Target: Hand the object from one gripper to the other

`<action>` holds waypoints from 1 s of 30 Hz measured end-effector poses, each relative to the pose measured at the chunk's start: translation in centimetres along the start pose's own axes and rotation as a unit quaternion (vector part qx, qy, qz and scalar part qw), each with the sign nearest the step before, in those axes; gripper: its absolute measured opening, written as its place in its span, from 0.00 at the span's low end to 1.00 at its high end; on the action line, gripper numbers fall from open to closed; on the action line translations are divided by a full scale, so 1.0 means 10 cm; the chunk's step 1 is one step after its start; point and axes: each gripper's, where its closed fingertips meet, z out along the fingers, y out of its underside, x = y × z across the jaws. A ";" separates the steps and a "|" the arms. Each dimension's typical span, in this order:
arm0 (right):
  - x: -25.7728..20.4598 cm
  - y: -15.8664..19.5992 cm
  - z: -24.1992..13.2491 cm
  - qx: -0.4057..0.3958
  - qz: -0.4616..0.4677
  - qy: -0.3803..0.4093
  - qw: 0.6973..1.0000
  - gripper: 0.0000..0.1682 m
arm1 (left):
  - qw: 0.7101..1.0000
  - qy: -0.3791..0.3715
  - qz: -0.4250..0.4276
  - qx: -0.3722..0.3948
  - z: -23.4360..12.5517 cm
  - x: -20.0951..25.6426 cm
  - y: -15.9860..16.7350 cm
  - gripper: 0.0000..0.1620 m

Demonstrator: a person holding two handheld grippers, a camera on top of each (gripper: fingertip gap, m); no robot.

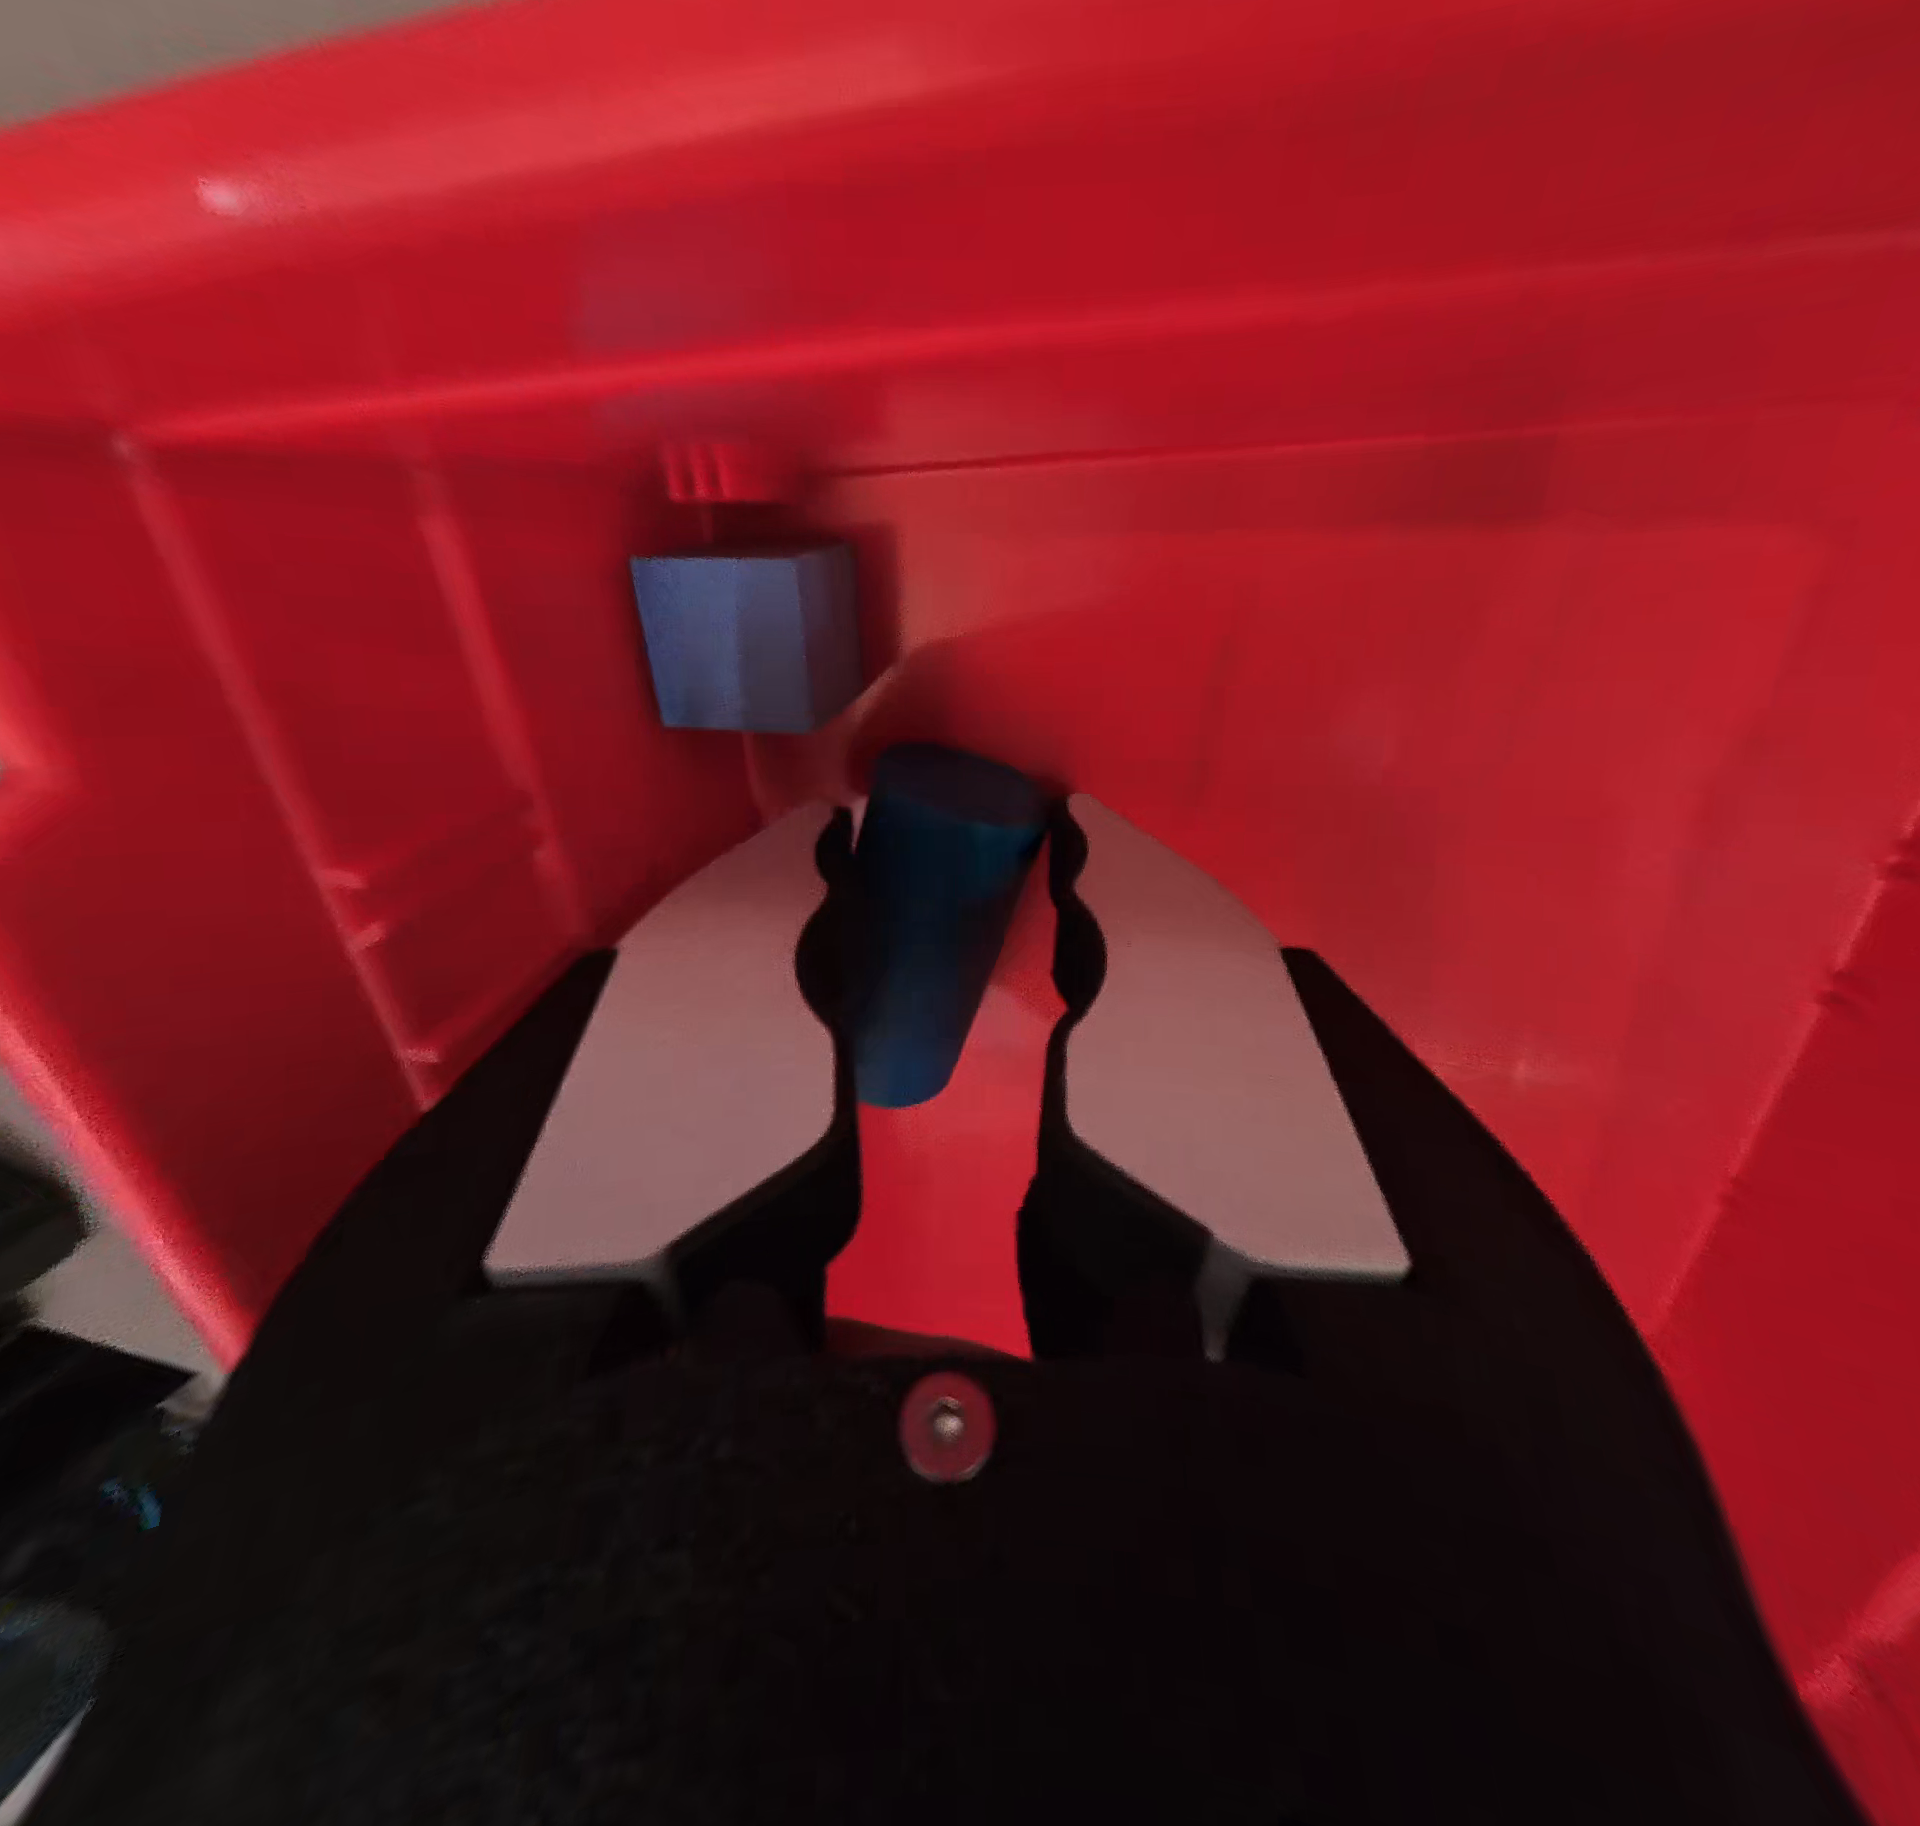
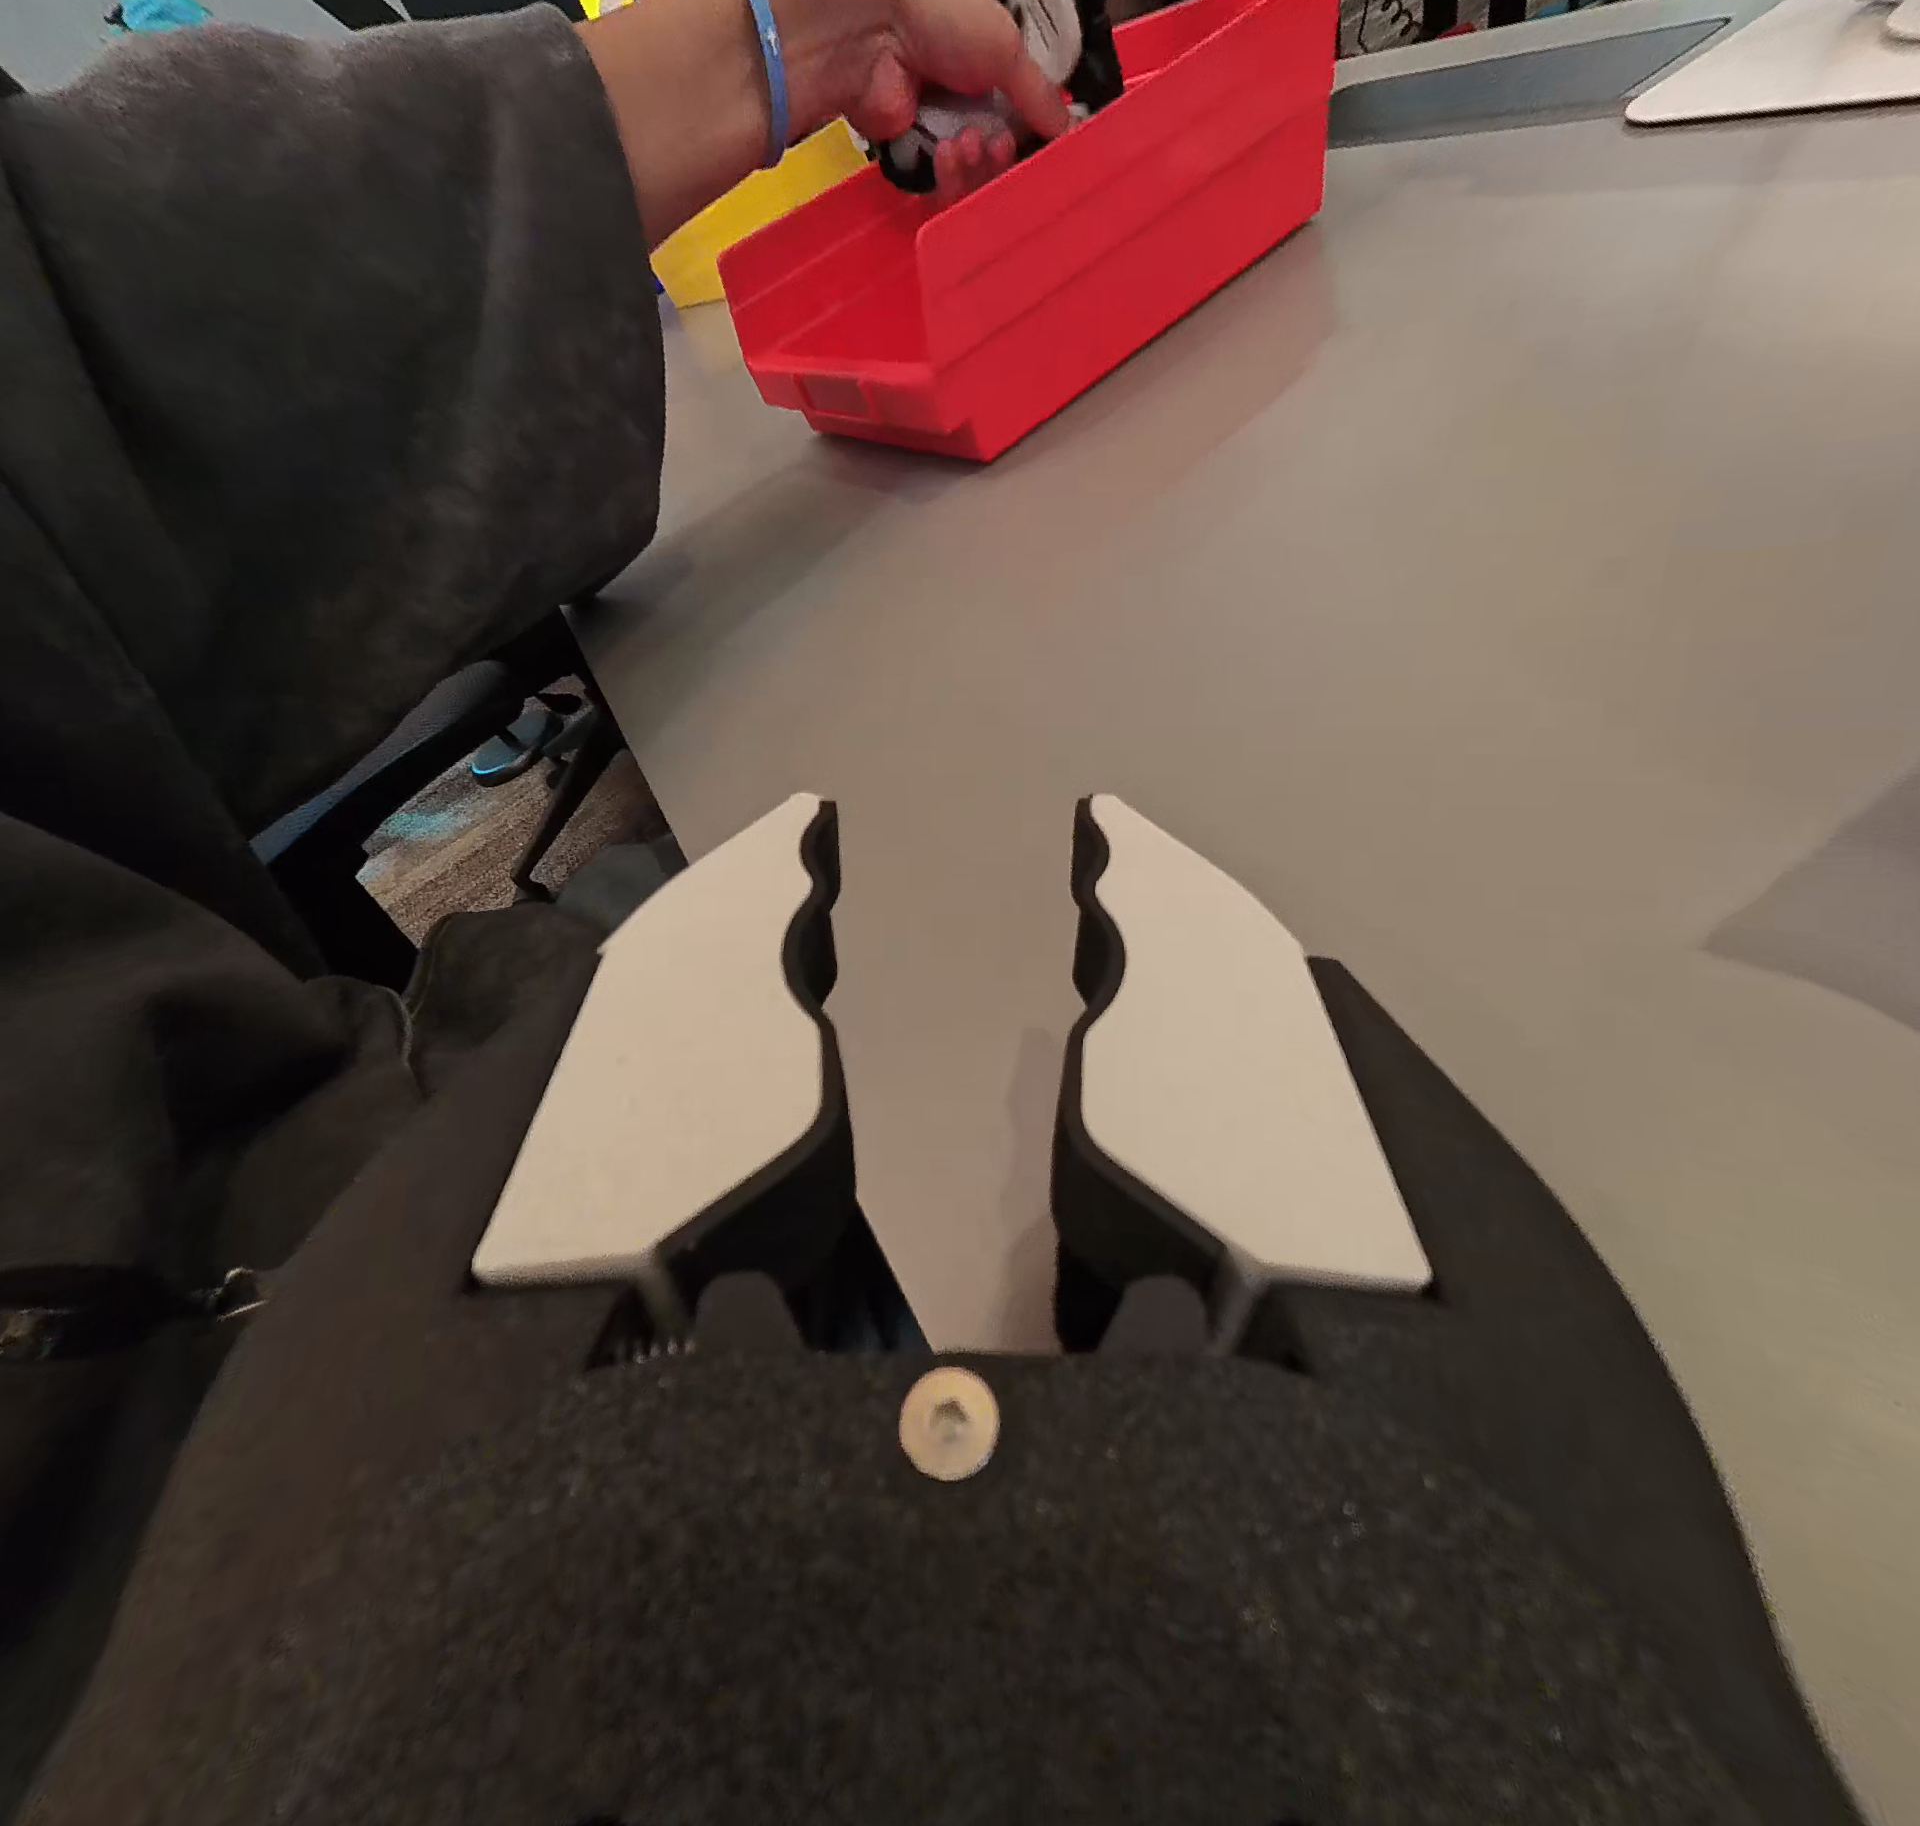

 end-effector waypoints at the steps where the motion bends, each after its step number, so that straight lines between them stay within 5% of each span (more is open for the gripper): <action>1: 0.00 0.01 0.00 -0.004 0.001 0.000 1.000 0.25 | 1.000 0.007 -0.002 0.002 0.00 0.00 0.00 0.22; 8: -0.02 0.01 0.00 -0.006 -0.003 -0.002 1.000 0.25 | 0.997 0.031 0.073 0.020 -0.03 0.07 0.05 0.21; 13: -0.05 -0.05 -0.03 0.012 -0.017 -0.005 1.000 0.25 | 0.969 0.168 0.114 0.142 -0.59 0.52 0.07 0.21; 16: -0.03 -0.13 -0.02 0.026 -0.025 -0.005 0.999 0.25 | 0.910 0.312 0.131 0.239 -1.25 0.93 0.28 0.20; 22: -0.05 -0.69 0.24 0.075 0.008 -0.083 0.994 0.26 | 0.729 0.564 0.210 0.326 -2.49 1.80 1.23 0.20; 27: -0.17 -1.24 0.62 0.076 -0.009 -0.145 0.987 0.24 | 0.626 0.661 0.270 0.313 -2.97 2.45 2.01 0.20; 30: -0.30 -1.36 0.86 0.064 0.021 -0.206 0.976 0.25 | 0.601 0.682 0.290 0.299 -3.04 2.73 2.31 0.20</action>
